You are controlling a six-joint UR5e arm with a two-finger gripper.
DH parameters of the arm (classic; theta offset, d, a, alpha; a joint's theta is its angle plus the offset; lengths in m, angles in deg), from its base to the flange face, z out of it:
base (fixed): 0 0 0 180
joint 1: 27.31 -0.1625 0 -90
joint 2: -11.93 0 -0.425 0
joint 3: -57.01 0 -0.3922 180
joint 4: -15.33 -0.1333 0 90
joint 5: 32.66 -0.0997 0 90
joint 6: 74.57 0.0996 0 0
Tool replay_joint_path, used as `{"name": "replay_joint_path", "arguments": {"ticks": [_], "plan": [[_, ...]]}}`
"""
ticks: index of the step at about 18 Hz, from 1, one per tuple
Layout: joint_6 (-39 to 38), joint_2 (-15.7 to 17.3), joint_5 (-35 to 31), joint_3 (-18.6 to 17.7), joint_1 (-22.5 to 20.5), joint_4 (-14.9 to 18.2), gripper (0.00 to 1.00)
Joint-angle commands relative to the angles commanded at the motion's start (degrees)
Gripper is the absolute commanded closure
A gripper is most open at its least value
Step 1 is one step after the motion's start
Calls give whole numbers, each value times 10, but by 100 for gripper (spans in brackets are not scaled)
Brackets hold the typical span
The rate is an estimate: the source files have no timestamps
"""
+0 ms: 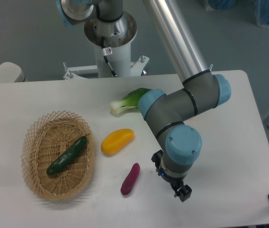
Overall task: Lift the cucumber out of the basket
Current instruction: 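Move the gripper from beside the purple eggplant toward the basket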
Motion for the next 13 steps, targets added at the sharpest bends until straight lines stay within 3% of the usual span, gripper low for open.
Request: {"name": "replay_joint_path", "arguments": {"ticks": [13], "plan": [[-48, 1, -1, -2, 11, 4, 0]]}}
